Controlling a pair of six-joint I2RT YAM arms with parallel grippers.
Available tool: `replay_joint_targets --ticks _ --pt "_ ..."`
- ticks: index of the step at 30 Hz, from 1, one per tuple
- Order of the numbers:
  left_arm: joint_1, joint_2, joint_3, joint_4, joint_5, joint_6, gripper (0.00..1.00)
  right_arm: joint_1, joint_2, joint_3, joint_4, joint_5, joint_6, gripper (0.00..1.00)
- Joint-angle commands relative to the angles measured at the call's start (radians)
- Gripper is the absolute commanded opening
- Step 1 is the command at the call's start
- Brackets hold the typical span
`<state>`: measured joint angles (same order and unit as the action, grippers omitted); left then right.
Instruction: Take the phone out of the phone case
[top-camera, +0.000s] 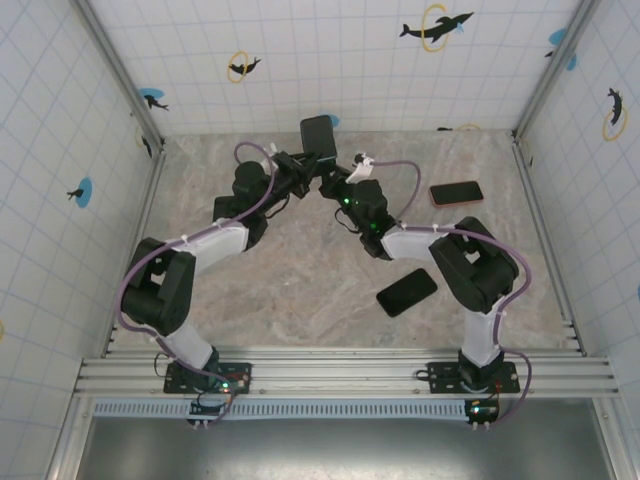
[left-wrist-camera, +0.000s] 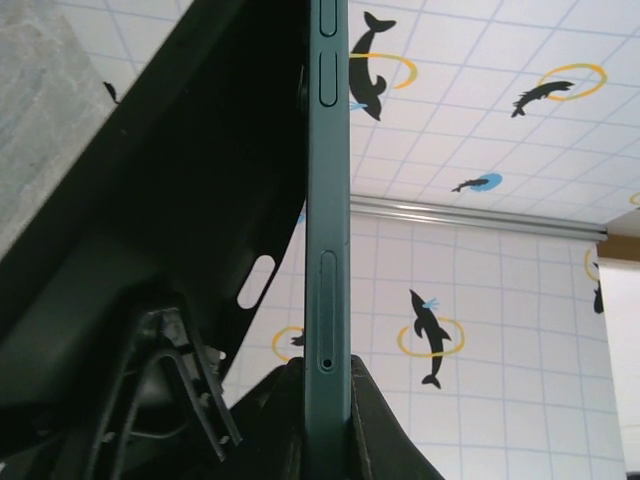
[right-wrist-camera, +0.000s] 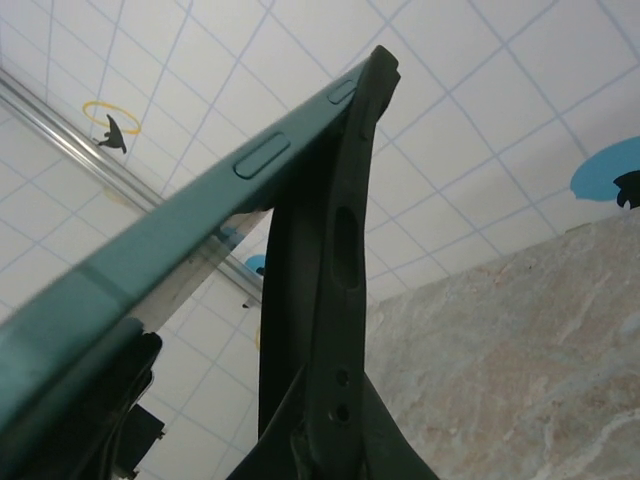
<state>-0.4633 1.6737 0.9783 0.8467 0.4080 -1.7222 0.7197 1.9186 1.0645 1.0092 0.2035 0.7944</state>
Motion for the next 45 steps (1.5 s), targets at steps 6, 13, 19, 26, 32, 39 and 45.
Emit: replay_joint_targets --ticks 6,13,19,26,32,39,45 --pt "-0.025 0.006 0.055 0.099 0.072 -0.015 0.00 0.015 0.023 0.058 -0.070 0.055 -0.005 0.00" --pt "0.020 -0.036 0.007 0.089 0.095 -0.019 0.00 -0.015 -0.040 -0.012 -0.126 0.132 -0.067 0.00" --pt "0.070 -0.049 0.019 0.029 0.163 0.016 0.00 -0.033 -0.063 -0.060 -0.110 0.115 -0.056 0.00" --pt "0.117 -0.051 0.033 -0.136 0.287 0.193 0.01 -0.057 -0.083 -0.090 -0.089 0.052 -0.028 0.00" --pt "0.176 -0.071 -0.025 -0.347 0.311 0.435 0.02 -0.081 -0.115 -0.140 -0.090 0.014 0.052 0.00" --pt "0.202 -0.032 -0.117 -0.318 0.303 0.554 0.02 -0.081 -0.151 -0.201 -0.139 0.045 0.118 0.00" --pt "0.212 0.037 -0.140 -0.275 0.328 0.614 0.03 -0.069 -0.151 -0.227 -0.135 0.044 0.153 0.00"
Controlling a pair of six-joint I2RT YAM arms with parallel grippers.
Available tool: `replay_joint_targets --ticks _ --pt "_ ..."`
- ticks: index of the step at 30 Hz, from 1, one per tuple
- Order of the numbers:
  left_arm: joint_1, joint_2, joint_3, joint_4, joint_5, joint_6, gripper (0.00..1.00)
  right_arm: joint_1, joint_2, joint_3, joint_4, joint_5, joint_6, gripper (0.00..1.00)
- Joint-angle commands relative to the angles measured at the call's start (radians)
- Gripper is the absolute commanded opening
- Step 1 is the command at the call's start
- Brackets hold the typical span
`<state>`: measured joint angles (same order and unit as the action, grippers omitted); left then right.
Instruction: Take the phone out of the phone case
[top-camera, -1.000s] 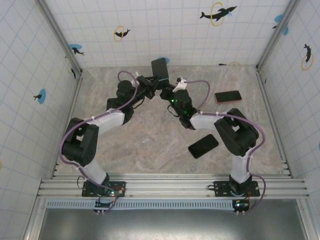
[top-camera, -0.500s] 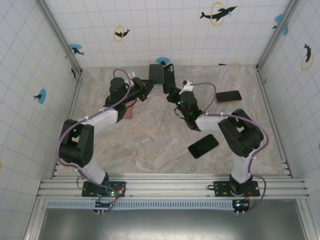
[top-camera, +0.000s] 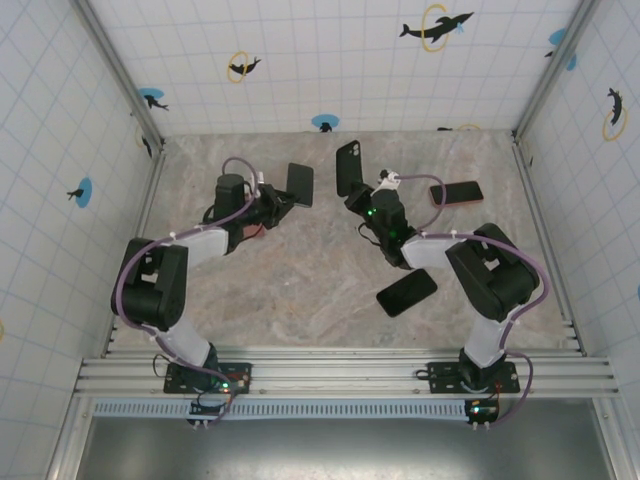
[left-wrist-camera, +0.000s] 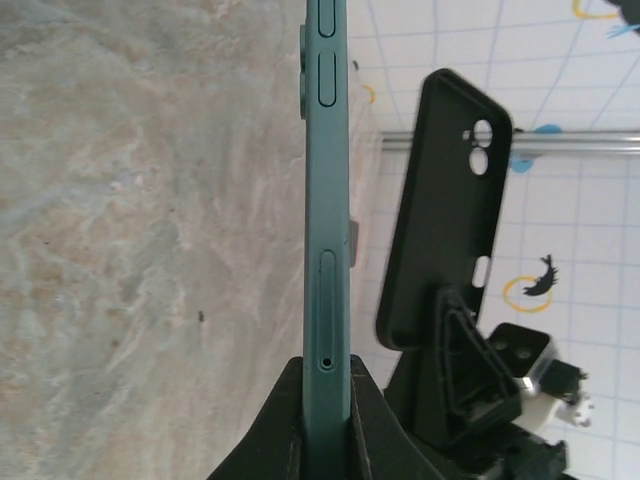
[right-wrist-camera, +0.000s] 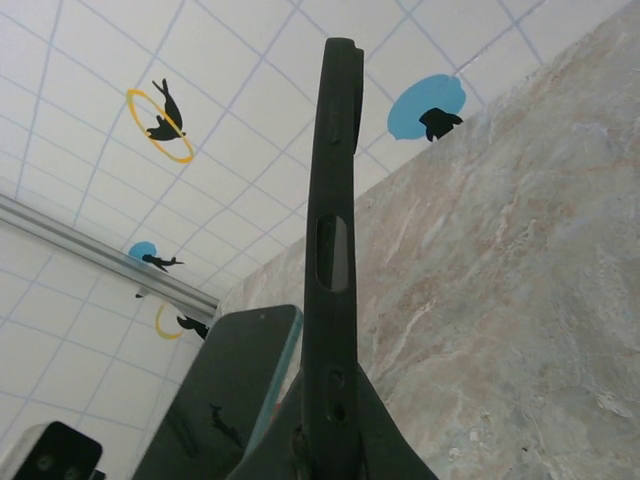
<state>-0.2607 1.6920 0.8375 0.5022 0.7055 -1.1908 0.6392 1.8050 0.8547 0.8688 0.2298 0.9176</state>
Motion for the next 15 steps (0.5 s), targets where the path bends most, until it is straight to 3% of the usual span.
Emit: replay_joint_targets --ticks 1,15 --pt "0.013 0.032 -0.001 0.068 0.029 0.090 0.03 0.014 -0.036 -0.016 0.006 0.016 0.034 0.00" --pt "0.041 0.169 -0.029 0.160 0.032 0.082 0.03 0.031 0.013 -0.011 0.025 -0.014 0.076 0.00"
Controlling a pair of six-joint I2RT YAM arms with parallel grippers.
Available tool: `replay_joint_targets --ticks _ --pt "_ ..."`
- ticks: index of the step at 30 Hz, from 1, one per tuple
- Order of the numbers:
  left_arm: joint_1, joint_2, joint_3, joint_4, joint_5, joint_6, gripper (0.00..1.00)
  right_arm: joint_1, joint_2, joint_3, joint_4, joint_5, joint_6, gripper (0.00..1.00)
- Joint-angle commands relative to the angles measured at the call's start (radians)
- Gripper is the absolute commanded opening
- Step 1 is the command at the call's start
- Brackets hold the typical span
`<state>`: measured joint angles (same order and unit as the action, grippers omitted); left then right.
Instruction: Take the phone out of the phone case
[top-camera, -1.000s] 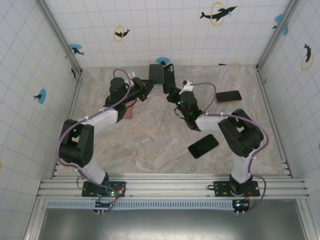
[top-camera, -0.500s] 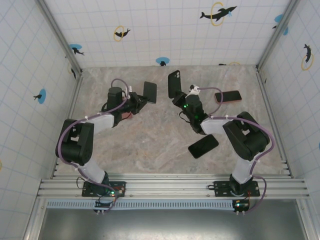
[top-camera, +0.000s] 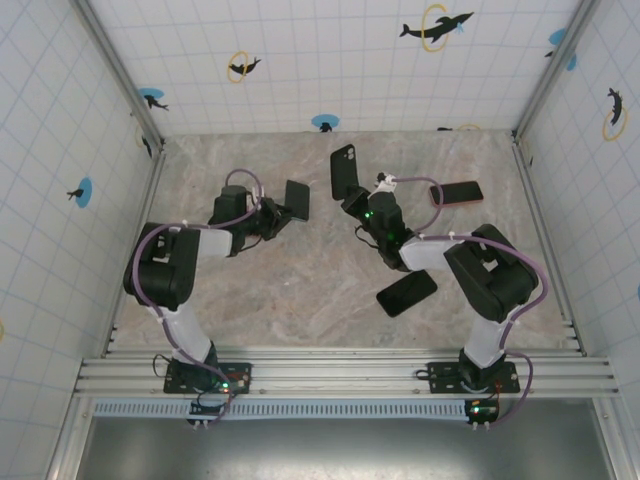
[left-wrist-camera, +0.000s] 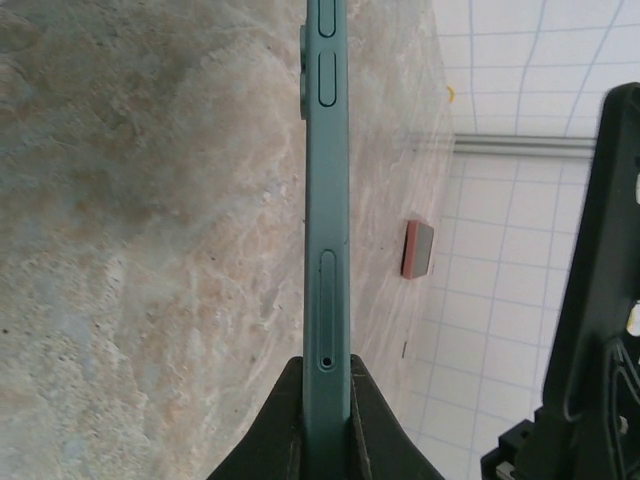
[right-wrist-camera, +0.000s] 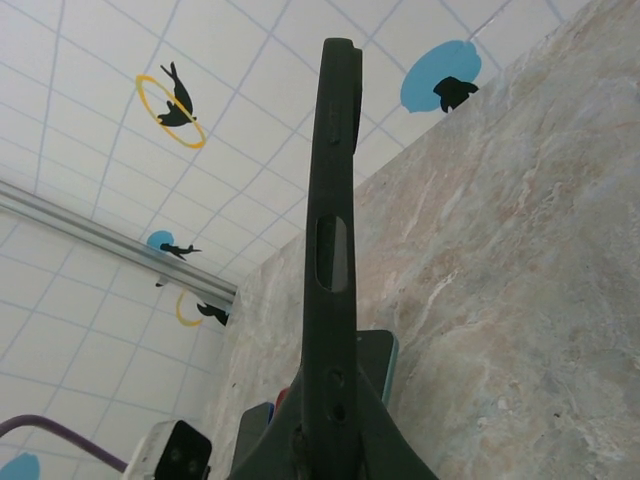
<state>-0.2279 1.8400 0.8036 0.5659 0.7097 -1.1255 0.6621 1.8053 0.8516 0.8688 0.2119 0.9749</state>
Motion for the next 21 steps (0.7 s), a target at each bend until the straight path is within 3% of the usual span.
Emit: replay_joint_targets --ticks 1,15,21 --pt "0.012 0.029 0.009 0.096 0.027 0.017 0.03 0.010 0.012 -0.005 0.023 0.003 0.018 0.00" --pt "0.028 0.124 0.046 0.094 0.047 0.012 0.07 0.013 0.025 -0.008 0.016 -0.006 0.028 0.00" --pt "0.034 0.135 0.055 0.084 0.054 0.009 0.16 0.013 0.037 0.001 0.018 -0.017 0.032 0.00"
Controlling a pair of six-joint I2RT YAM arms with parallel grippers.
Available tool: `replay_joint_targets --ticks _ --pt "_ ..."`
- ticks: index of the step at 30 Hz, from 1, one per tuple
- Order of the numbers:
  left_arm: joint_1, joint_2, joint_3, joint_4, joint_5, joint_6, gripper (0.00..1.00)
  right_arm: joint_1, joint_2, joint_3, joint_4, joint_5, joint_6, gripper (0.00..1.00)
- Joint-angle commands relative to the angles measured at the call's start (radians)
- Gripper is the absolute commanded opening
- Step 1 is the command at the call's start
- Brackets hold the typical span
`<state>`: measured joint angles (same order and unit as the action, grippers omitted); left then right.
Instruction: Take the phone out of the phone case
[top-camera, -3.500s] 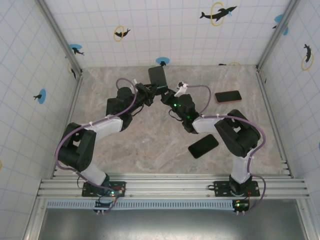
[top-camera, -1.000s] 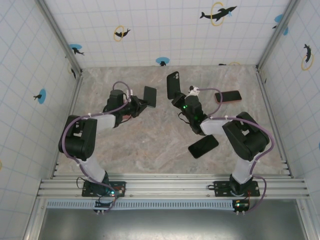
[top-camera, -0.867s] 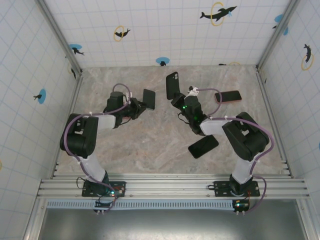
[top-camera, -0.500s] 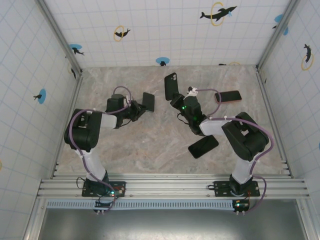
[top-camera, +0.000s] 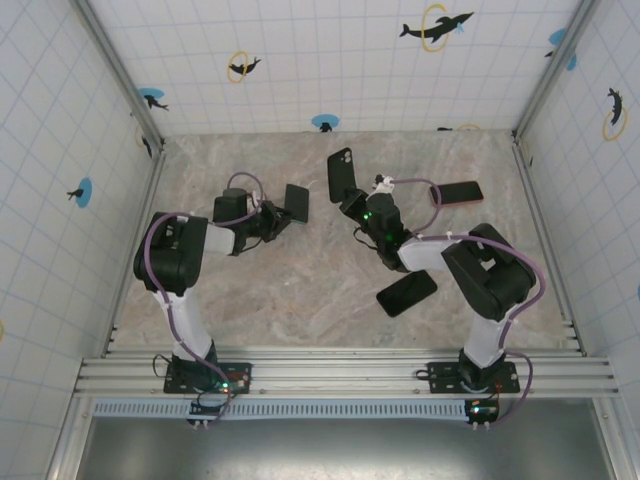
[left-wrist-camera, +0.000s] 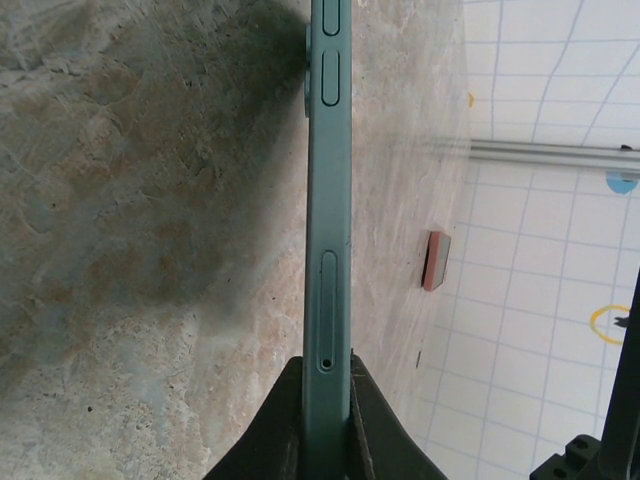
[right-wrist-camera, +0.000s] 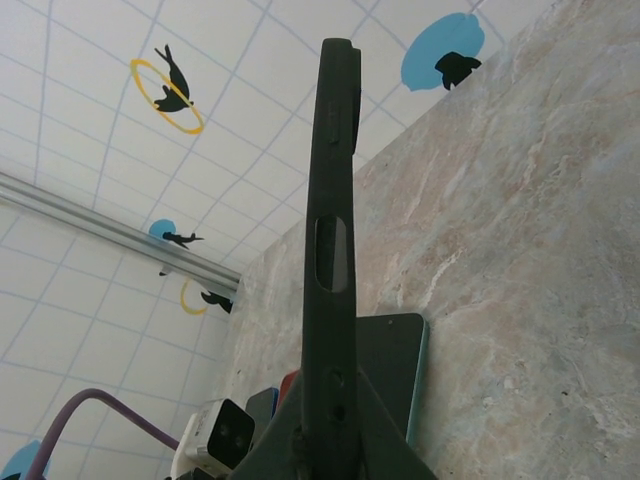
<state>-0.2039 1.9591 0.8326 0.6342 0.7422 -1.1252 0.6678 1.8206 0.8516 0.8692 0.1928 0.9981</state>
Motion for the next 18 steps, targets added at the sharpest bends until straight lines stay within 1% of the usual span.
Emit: replay_joint_targets --ticks 1,5,11,18 --pt "0.009 0.015 0.027 0.013 0.021 0.008 0.18 0.007 0.025 0.003 0.016 0.002 0.008 0.00" --pt "0.009 0.007 0.019 -0.017 0.015 0.015 0.22 0.007 0.032 0.011 0.010 -0.001 0.007 0.00" --pt "0.009 -0.012 -0.001 -0.034 0.006 0.014 0.23 0.008 0.046 0.021 0.008 -0.007 0.006 0.00" --pt "0.007 -0.036 -0.007 -0.122 -0.025 0.053 0.26 0.010 0.057 0.029 0.005 -0.012 0.007 0.00"
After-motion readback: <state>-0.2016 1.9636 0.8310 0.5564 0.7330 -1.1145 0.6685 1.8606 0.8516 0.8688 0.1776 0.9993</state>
